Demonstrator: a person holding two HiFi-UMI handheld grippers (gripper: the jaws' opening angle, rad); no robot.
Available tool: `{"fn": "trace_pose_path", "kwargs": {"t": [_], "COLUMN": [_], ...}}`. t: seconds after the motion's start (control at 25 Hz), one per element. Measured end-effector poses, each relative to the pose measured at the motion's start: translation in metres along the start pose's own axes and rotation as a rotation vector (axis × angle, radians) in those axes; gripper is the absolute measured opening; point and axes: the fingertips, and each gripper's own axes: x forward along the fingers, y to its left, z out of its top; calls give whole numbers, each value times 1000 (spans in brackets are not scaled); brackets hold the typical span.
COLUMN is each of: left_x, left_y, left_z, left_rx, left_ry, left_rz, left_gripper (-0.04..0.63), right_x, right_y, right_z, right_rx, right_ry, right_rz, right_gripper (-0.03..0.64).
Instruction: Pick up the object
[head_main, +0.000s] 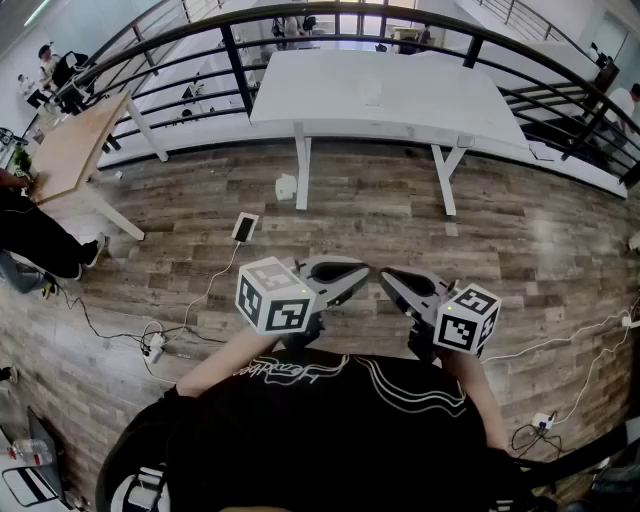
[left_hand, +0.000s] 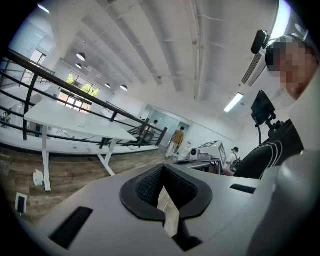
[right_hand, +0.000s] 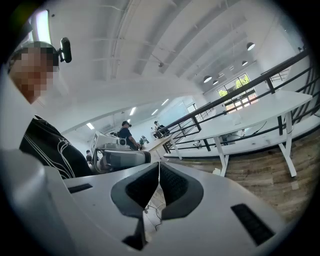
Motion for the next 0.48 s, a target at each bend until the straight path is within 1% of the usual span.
{"fn": "trace_pose_path", "kwargs": {"t": [0.36, 0.48], "left_x": [2, -3], "left_y": [6, 7], "left_z": [-1, -4], "left_rx": [-10, -13], "left_ry": [-1, -2], "left_rz": [-13, -14], "left_gripper": [8, 8], "right_x": [4, 8], "right_y": [-6, -5], "right_z": [-2, -2], "right_rx": [2, 32], "right_ry": [4, -10], "right_rz": [-6, -7], "right_gripper": [17, 17]}}
